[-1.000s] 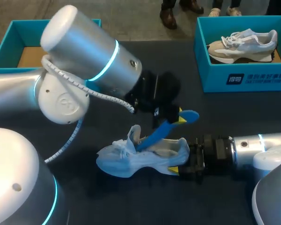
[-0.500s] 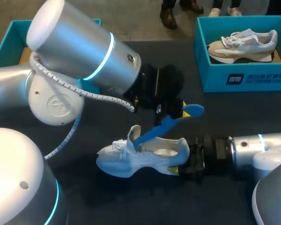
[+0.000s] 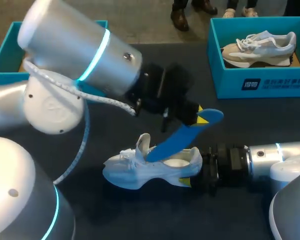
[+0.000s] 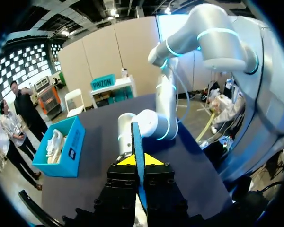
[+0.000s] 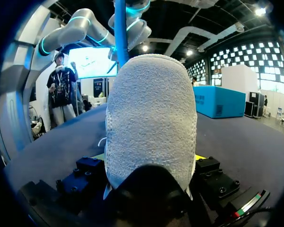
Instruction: Take the shoe out of the shoebox, open the shoe tongue, remove and reinsert the insole, then place the shoe into the shoebox
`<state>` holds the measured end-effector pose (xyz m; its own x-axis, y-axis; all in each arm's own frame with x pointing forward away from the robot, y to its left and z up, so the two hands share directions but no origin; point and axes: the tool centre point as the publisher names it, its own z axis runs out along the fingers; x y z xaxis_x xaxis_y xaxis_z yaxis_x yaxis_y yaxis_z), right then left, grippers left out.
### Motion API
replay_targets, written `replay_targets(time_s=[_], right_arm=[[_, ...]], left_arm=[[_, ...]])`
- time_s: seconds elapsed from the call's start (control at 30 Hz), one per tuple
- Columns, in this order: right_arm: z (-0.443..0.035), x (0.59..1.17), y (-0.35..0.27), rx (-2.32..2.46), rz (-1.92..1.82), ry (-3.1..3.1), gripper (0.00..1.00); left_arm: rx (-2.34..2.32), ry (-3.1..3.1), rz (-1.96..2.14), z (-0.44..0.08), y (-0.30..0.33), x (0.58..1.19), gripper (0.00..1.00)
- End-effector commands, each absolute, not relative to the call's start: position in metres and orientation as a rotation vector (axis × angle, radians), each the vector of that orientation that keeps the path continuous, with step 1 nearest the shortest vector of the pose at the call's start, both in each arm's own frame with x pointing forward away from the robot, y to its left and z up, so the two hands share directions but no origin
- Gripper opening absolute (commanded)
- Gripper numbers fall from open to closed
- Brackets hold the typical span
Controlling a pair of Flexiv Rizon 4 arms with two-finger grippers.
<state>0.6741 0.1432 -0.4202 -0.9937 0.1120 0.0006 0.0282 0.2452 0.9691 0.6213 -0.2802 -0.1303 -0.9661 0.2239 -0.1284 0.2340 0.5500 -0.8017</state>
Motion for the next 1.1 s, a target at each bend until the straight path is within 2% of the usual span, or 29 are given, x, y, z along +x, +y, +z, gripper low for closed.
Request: replay_targets(time_s=[0.03, 0.57, 0.97, 1.1], right_arm=[[-0.421, 0.673, 0.145, 0.138, 1.879, 2.429, 0.0], [-0.421, 0.673, 0.145, 0.138, 1.879, 2.429, 0.0], [-0.421, 0.673, 0.145, 0.138, 1.879, 2.429, 0.0], [-0.421, 0.673, 0.145, 0.138, 1.879, 2.429, 0.0]], left_arm=[[0.439, 2.707, -1.544, -0.122, -0.255, 0.619, 0.0], [0.337, 2.695, -1.966, -0.066, -0.235, 0.604, 0.0], [0.337, 2.695, -1.966, -0.066, -0.235, 0.604, 0.0], [0.374, 2.587, -2.09, -0.057, -0.233, 0.597, 0.0]])
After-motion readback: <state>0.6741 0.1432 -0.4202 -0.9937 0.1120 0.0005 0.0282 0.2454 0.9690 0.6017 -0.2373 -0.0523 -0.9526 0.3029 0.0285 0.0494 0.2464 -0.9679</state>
